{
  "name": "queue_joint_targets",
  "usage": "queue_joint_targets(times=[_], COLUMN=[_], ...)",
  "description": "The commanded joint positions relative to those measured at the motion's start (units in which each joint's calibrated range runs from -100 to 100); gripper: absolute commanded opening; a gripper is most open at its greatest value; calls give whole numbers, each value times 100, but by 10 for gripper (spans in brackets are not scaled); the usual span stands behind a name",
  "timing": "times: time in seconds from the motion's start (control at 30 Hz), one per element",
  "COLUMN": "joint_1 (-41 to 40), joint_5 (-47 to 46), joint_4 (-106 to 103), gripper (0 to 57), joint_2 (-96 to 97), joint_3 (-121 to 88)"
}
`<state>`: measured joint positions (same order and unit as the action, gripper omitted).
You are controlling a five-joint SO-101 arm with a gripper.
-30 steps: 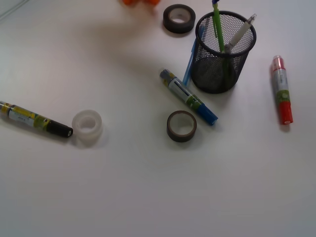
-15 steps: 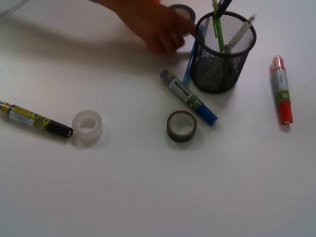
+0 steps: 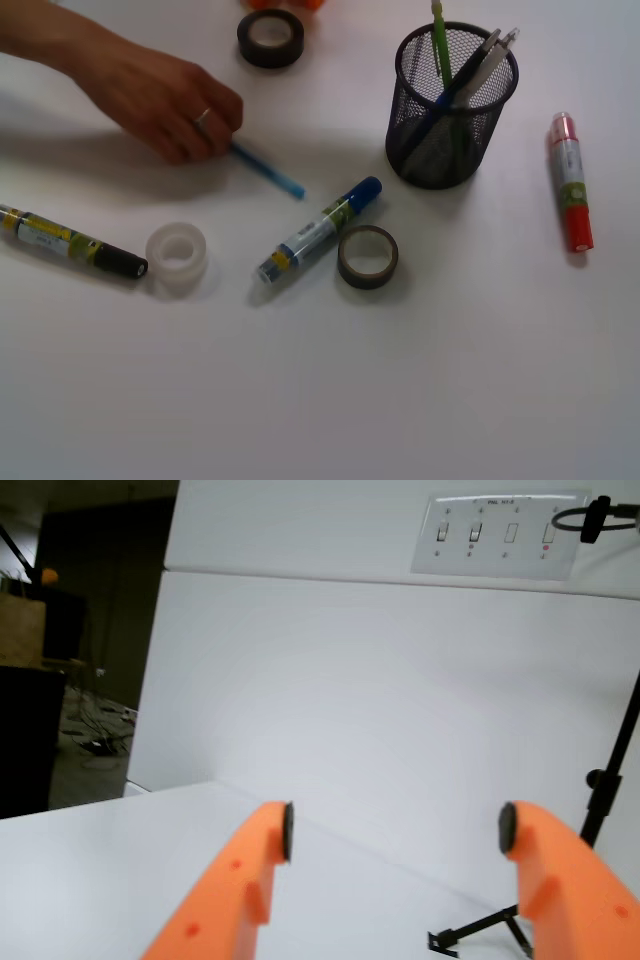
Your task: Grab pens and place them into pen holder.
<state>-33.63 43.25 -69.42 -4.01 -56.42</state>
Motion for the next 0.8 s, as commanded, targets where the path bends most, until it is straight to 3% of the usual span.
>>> queue_joint_targets(times=[0.0,0.43,0.77], joint_1=[309,2522,3853], joint_5=[-308,-1319,-2252], joint_4=[1929,10126,14160], gripper=[242,241,239], joint_2=[-751,-2417,-1652], joint_3=[887,2517,3668])
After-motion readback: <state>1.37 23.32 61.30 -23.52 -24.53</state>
